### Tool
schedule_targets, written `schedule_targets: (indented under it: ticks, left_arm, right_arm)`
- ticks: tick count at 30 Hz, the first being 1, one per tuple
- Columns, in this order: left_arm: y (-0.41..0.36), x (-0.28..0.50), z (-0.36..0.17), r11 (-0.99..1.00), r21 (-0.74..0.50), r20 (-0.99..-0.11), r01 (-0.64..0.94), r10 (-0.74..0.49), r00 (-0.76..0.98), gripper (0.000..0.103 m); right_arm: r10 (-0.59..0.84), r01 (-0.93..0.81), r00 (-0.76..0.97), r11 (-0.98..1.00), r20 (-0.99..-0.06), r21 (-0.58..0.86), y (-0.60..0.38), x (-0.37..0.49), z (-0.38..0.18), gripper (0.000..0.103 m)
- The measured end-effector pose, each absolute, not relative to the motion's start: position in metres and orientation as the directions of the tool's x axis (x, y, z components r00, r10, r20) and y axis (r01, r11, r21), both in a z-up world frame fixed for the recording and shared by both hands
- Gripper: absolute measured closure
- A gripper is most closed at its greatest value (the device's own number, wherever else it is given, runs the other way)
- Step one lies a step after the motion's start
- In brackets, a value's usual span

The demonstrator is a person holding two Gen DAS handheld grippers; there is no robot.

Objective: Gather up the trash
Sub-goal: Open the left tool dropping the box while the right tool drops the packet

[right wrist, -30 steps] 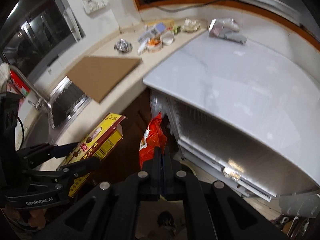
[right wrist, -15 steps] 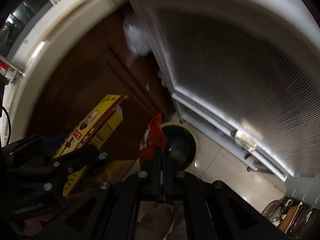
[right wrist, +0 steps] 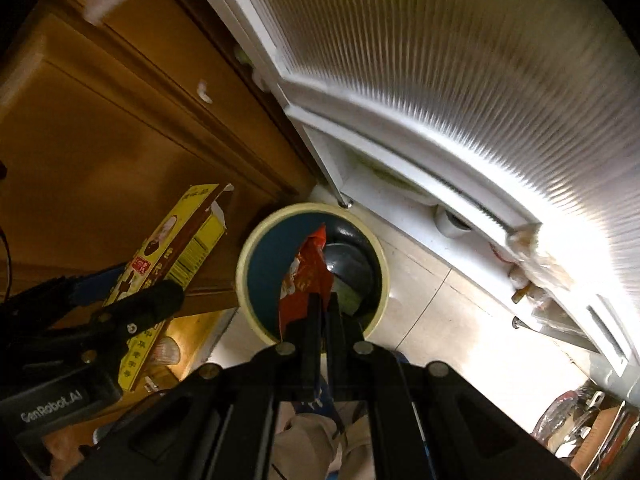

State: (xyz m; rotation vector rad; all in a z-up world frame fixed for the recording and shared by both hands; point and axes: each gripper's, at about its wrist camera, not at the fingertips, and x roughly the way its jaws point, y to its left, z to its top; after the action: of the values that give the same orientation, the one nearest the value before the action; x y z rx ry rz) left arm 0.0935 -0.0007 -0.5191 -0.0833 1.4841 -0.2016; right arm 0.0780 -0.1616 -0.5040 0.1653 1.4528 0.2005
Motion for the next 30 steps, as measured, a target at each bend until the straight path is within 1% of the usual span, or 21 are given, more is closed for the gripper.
schedule_targets:
  ticks: [2,5,7,9,13,17,19,20,21,22,23,24,30]
  left_arm:
    - [-0.003,0.098,-0.536,0.982,-0.163,-0.984,0.094,-0.169,0.06,0.044]
    - [-0.004,0.1,-0.555,0.985,-0.143,-0.989,0.1,-0.146,0.022,0.039]
    - [-0.001,0.099,-0.565,0.986,-0.138,-0.99,0.094,-0.139,0.004,0.02]
    - [0.001,0.096,-0.57,0.989,-0.121,-0.993,0.089,-0.122,0.006,0.015]
    - [0.003,0.097,-0.574,0.992,-0.092,-0.995,0.089,-0.094,0.013,0.014]
    - [0.007,0.098,-0.567,0.993,-0.068,-0.997,0.099,-0.072,0.037,0.011]
    - [0.01,0.1,-0.566,0.993,-0.059,-0.997,0.105,-0.064,0.044,0.011]
    - [0.012,0.101,-0.563,0.993,-0.054,-0.997,0.104,-0.06,0.048,0.011]
    - [0.014,0.103,-0.562,0.994,-0.051,-0.997,0.101,-0.057,0.051,0.011]
    - [0.015,0.103,-0.559,0.994,-0.056,-0.997,0.095,-0.061,0.053,0.011]
    - [0.016,0.103,-0.558,0.994,-0.059,-0.996,0.092,-0.064,0.054,0.01]
    - [0.017,0.103,-0.555,0.994,-0.061,-0.996,0.091,-0.066,0.055,0.01]
    - [0.018,0.099,-0.536,0.994,-0.056,-0.996,0.096,-0.062,0.068,0.01]
  right_arm:
    - [0.233,-0.05,0.1,0.972,-0.967,0.229,-0.159,0.082,-0.518,0.101]
    - [0.234,-0.067,0.086,0.971,-0.968,0.229,-0.156,0.085,-0.534,0.101]
    - [0.232,-0.071,0.074,0.971,-0.97,0.227,-0.152,0.088,-0.541,0.1]
    - [0.234,-0.075,0.069,0.971,-0.97,0.229,-0.149,0.091,-0.546,0.1]
    - [0.248,-0.076,0.059,0.967,-0.967,0.244,-0.145,0.093,-0.552,0.1]
    - [0.28,-0.067,0.027,0.958,-0.96,0.278,-0.141,0.094,-0.562,0.1]
    - [0.275,-0.06,0.018,0.96,-0.961,0.273,-0.139,0.094,-0.564,0.091]
    - [0.266,-0.058,0.022,0.963,-0.964,0.264,-0.138,0.094,-0.563,0.076]
    - [0.258,-0.052,0.029,0.965,-0.966,0.257,-0.138,0.095,-0.562,0.064]
    - [0.261,-0.046,0.035,0.965,-0.965,0.259,-0.139,0.095,-0.561,0.058]
    - [0.266,-0.041,0.038,0.963,-0.963,0.265,-0.14,0.095,-0.559,0.05]
    - [0.27,-0.039,0.039,0.963,-0.962,0.268,-0.14,0.095,-0.557,0.047]
    - [0.274,-0.045,0.048,0.961,-0.961,0.272,-0.139,0.092,-0.539,0.047]
